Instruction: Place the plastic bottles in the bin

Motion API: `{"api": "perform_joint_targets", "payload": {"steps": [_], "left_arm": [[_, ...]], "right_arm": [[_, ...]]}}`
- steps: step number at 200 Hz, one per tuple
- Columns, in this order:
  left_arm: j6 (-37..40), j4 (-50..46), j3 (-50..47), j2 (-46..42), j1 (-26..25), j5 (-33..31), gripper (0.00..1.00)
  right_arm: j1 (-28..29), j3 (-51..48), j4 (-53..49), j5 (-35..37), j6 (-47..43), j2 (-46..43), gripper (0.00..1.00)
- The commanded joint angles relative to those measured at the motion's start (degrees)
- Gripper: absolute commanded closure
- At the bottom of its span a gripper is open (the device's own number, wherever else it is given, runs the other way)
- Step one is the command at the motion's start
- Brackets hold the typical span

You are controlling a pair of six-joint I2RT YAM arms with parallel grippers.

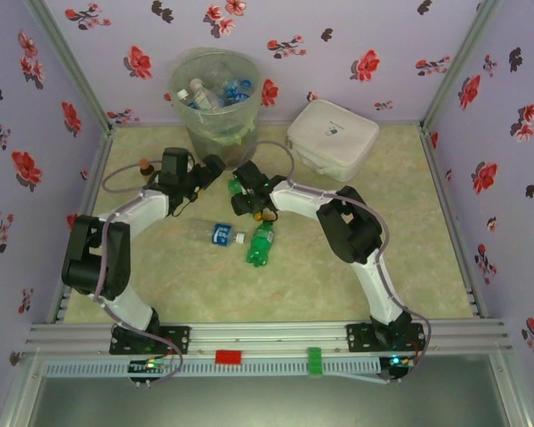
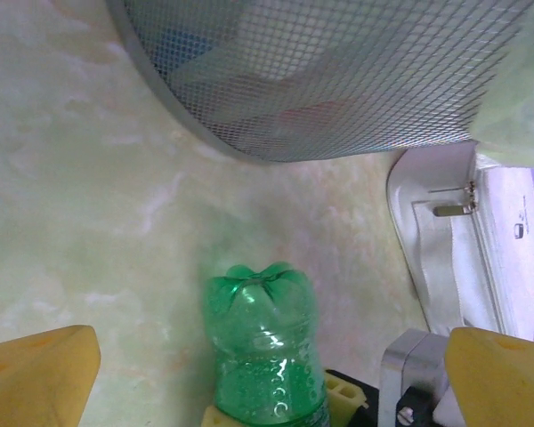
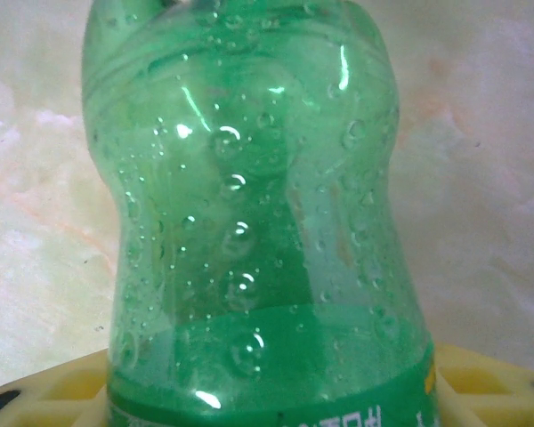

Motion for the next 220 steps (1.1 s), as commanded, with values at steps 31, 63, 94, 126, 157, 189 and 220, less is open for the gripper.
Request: {"api": "perform_joint_targets", "payload": {"steps": [31,63,94,126,157,189,220], "left_arm": [[-1.07,5.13,0.01,-3.25,-1.69,-0.28,0.00],[-0.97,7.88,-1.12,-3.33,-3.02,0.00,0.00],[1.26,8.40,-2.02,-2.34,-5.27,-0.07,0.00],[1.65,9.81,-4.91,-3.22,-7.05,-0.08,0.00],[0.51,13.29,-6.72,-3.58,-9.17,-0.07,0.00],[-4.15,21.80,-9.86,-5.16,-13.09,-0.40,0.00],[-5.57,24.31,-11.44,-7.33,-16.67,-2.19,0.00]], "right_arm": [[0.33,-5.38,0.00,2.55,-0.03,-5.26,0.69],[-0.10,-11.80,0.96,5.23,-0.87,-10.76,0.71],[-0.59,-17.51,2.78,5.30,-0.43,-16.45,0.71],[-1.15,-21.55,3.71,6.17,-0.12,-21.67,0.71],[-1.91,-25.20,4.03,4.34,-0.23,-28.05,0.69],[-2.37,-30.02,7.53,-1.79,1.30,-33.57,0.68],[-2.34,-34.01,13.40,-7.52,2.10,-37.41,0.67]]}}
